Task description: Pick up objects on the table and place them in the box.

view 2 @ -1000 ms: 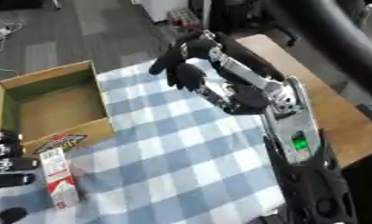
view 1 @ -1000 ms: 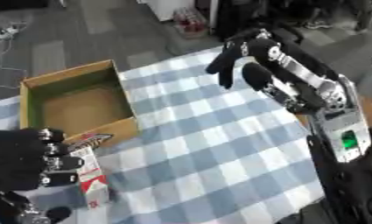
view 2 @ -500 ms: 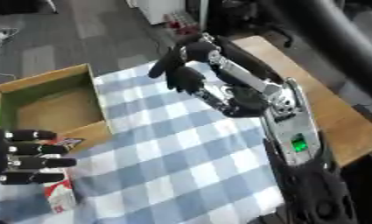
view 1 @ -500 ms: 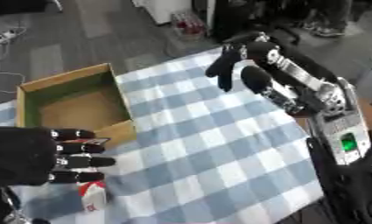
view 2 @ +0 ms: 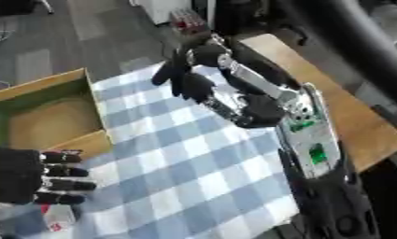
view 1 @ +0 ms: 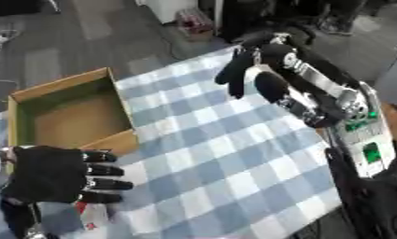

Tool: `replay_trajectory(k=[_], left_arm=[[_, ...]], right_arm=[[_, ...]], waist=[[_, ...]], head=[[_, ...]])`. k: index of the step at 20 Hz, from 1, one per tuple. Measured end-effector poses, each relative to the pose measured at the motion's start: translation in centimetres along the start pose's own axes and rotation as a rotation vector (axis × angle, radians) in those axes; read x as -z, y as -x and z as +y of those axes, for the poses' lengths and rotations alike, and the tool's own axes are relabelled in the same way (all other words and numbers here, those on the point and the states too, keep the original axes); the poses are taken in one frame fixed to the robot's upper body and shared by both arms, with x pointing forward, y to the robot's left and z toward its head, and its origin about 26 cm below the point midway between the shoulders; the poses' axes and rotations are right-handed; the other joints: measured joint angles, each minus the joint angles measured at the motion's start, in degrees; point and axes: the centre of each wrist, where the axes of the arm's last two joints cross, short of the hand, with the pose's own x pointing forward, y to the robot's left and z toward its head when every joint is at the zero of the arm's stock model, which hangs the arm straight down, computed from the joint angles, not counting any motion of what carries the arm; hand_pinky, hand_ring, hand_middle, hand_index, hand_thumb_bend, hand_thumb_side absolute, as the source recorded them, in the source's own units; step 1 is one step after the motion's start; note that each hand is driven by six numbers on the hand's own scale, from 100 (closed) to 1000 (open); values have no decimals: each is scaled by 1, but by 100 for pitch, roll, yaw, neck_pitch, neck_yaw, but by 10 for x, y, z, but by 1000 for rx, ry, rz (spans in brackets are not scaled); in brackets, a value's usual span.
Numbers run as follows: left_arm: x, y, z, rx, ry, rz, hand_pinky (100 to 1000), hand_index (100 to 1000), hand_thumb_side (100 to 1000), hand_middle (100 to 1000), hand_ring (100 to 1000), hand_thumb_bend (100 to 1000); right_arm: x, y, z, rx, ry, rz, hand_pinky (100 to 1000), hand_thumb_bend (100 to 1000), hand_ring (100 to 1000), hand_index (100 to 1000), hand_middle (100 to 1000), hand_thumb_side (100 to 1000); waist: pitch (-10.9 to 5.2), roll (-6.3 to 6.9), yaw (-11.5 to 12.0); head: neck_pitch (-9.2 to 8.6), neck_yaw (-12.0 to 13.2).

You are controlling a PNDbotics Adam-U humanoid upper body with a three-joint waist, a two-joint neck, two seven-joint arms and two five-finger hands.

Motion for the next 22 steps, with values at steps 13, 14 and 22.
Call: replay_trajectory(k=[13, 14, 22], left_arm=[[-4, -5, -39, 160, -149, 113, 100, 409, 625, 205, 100, 100], [-5, -6, -42, 175, -159, 137, 100, 407, 625, 204, 100, 100], [-30, -14, -36, 248, -198, 210, 100, 407, 625, 209, 100, 100]], right_arm=[[1, 0, 1, 4, 1, -5, 444, 100, 408, 734, 461, 1000], [1, 0, 1, 3, 2, -3, 444, 100, 409, 734, 461, 1000], [-4, 1, -1, 0, 7, 15, 443, 100, 408, 733, 461, 1000]], waist=[[8, -34, 55], [8, -40, 73], [-6, -44, 180]], head=[[-51, 124], [-51, 122], [-49, 101]])
